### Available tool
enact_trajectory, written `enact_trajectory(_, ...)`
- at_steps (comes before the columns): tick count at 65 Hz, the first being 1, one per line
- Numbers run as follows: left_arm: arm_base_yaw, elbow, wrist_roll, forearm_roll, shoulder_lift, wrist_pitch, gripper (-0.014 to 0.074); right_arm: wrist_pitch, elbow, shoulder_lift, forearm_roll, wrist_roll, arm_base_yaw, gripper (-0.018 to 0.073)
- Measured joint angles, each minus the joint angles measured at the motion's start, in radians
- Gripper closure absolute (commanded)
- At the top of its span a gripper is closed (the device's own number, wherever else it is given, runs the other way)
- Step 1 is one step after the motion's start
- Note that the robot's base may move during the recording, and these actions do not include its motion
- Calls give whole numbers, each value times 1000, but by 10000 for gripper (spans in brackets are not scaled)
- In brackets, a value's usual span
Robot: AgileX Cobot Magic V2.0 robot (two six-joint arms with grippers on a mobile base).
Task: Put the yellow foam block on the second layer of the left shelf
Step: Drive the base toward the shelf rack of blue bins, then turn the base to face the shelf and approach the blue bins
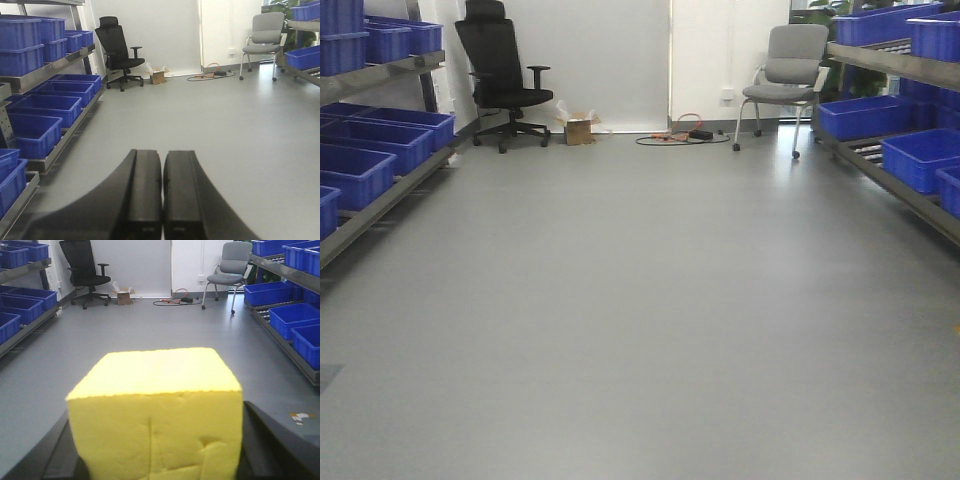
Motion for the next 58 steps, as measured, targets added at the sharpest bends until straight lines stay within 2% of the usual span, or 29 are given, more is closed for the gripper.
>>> enact_trajectory(58,0,0,0,0,0,0,460,0,0,0,0,0,0,85)
